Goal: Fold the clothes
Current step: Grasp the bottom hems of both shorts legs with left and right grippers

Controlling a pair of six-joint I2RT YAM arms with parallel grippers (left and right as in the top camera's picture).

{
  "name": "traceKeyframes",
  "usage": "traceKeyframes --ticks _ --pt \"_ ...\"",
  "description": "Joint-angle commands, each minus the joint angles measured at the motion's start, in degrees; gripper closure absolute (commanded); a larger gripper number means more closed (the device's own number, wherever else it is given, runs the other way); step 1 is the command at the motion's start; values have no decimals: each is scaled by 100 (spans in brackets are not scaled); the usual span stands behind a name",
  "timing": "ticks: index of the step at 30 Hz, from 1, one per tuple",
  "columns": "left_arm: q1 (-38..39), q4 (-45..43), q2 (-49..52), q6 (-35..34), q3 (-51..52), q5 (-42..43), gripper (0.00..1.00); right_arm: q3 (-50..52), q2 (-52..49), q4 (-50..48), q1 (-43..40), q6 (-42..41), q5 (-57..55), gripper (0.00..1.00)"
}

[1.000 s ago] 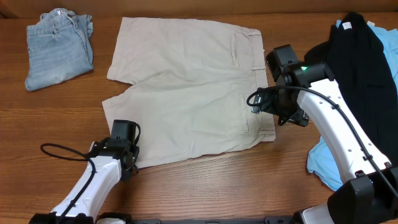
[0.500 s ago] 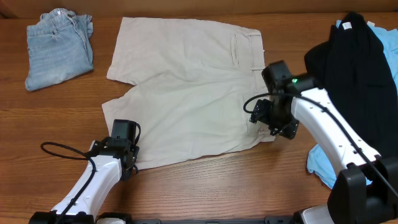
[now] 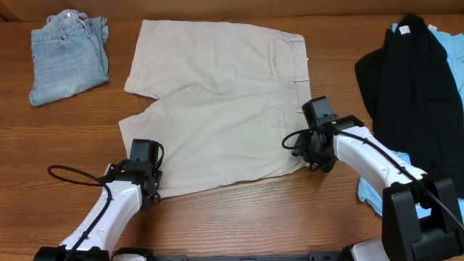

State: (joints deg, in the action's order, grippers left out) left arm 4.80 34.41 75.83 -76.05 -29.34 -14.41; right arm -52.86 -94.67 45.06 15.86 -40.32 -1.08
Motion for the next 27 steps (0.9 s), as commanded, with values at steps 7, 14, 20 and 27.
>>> traceKeyframes --ticks 7,14,20,27 --pt "11 149 190 129 197 181 96 444 26 -138 11 -195 -101 44" --pt "11 149 190 157 197 173 96 516 26 -170 11 -195 79 70" --pt "0 415 168 1840 -278 -236 96 308 63 26 -214 -168 -35 96" --pt "-39 2096 125 3388 -2343 -407 96 -925 448 1237 -824 459 -11 96"
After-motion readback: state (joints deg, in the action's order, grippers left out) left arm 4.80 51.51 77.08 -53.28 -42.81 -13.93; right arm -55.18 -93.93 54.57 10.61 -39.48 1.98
